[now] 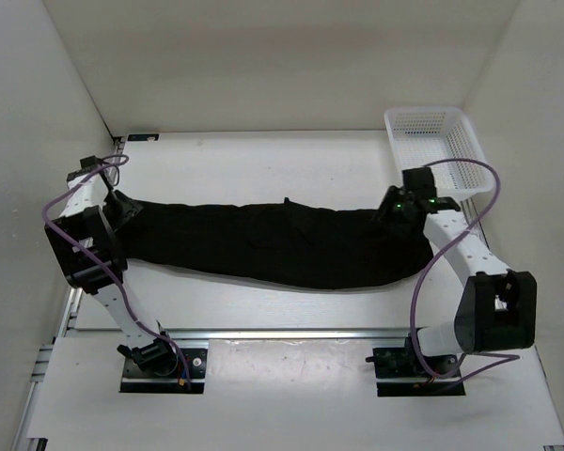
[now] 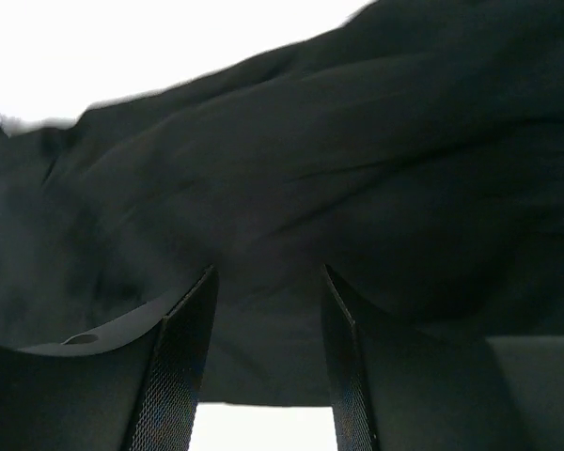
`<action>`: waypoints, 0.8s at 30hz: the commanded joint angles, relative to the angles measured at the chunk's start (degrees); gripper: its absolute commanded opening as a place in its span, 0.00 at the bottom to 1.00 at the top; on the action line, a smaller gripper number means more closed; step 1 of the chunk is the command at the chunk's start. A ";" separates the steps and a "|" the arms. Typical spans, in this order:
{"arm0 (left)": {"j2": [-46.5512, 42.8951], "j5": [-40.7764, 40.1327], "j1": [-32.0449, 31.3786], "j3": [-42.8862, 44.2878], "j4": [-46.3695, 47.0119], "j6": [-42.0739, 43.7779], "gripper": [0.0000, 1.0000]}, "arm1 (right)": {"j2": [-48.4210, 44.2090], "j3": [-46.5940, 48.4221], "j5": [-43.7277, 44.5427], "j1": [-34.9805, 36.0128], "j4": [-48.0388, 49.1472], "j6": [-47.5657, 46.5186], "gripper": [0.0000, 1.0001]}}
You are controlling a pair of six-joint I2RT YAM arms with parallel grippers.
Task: Fold and stack the trousers
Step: Fold the trousers
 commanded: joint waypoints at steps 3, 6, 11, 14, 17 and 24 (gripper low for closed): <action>-1.45 0.69 -1.53 2.21 1.36 0.14 0.84 | 6.85 5.57 -1.51 8.31 2.27 -1.35 0.54; -1.45 1.82 -1.54 2.21 1.36 0.66 0.84 | 11.43 5.58 0.77 7.80 2.27 1.28 0.54; -1.45 1.31 -2.15 2.74 1.36 1.89 0.84 | 13.55 2.16 4.02 0.77 2.27 5.33 0.54; -1.45 0.69 -2.15 3.97 -0.04 2.51 0.84 | 13.55 0.23 6.83 -2.75 0.88 7.52 0.54; -2.68 -0.02 -2.15 6.16 -1.44 3.21 0.84 | 13.03 -0.91 9.29 -5.21 -1.94 9.10 0.54; -5.14 -2.30 -2.15 8.28 -3.82 4.27 0.85 | 9.08 -2.06 13.70 -9.25 -5.37 11.31 0.54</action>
